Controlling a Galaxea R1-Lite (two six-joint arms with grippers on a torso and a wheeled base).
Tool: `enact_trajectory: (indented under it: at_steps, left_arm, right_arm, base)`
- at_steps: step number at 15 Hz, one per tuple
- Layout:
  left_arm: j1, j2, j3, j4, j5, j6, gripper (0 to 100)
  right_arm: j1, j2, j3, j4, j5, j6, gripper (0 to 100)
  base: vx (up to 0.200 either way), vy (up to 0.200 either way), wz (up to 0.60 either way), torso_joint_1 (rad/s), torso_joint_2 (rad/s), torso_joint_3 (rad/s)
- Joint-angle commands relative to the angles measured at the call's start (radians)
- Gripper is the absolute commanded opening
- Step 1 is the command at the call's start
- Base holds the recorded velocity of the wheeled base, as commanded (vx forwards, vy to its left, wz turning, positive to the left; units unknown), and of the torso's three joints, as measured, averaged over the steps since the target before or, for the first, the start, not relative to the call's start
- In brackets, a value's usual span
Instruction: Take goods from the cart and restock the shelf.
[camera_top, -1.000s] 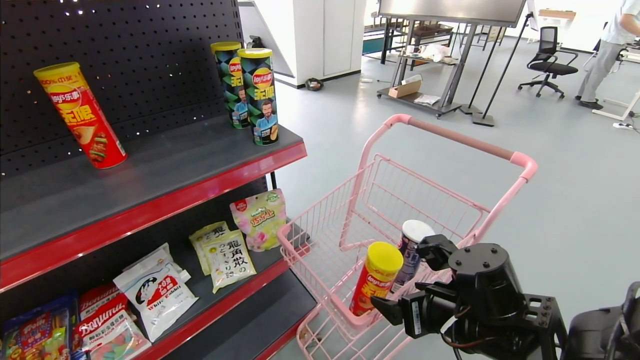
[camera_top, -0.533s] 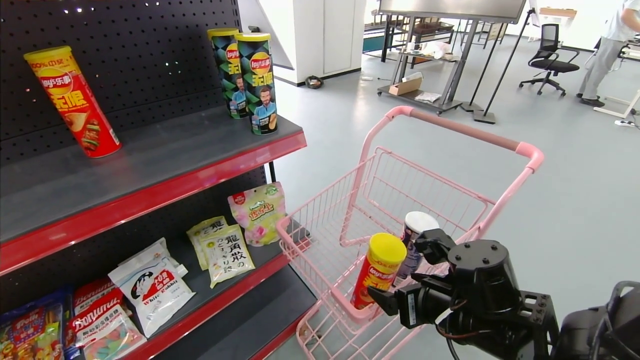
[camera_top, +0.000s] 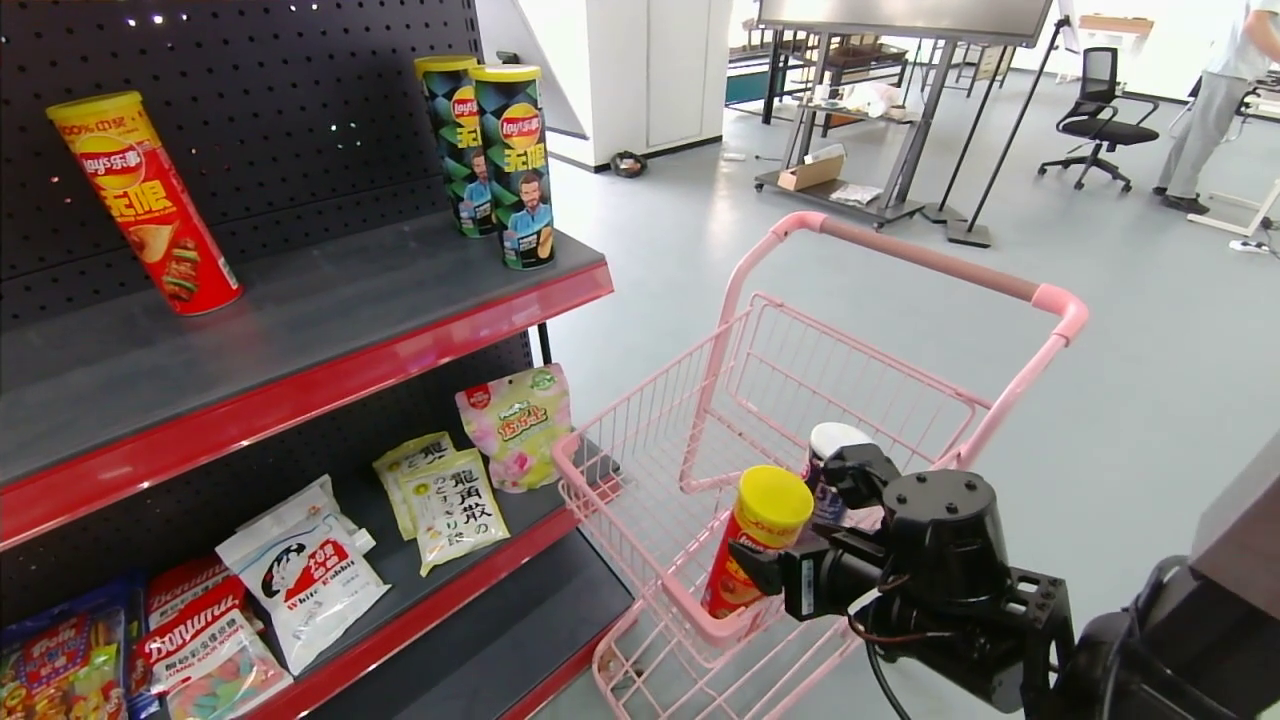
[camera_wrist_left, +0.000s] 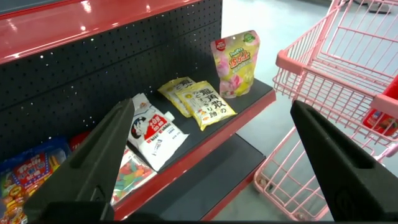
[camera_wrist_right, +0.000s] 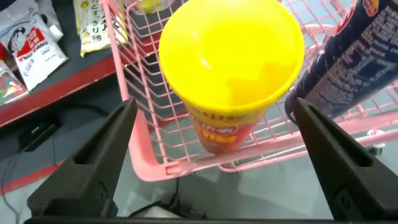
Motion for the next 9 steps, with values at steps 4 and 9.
enact_trajectory:
  at_steps: [4, 9]
  left_arm:
    - [0.001, 0.001, 0.0, 0.0, 0.0, 0.0, 100]
    - [0.001, 0.001, 0.0, 0.0, 0.0, 0.0, 100]
  right_arm:
    - [-0.009, 0.075, -0.038, -0.034, 0.007, -0.026, 100]
    - [-0.009, 0.121, -0.079, -0.034, 0.027, -0.027, 100]
  base:
    - [0.0, 0.0, 0.0, 0.0, 0.0, 0.0]
    - [0.0, 0.0, 0.0, 0.0, 0.0, 0.0]
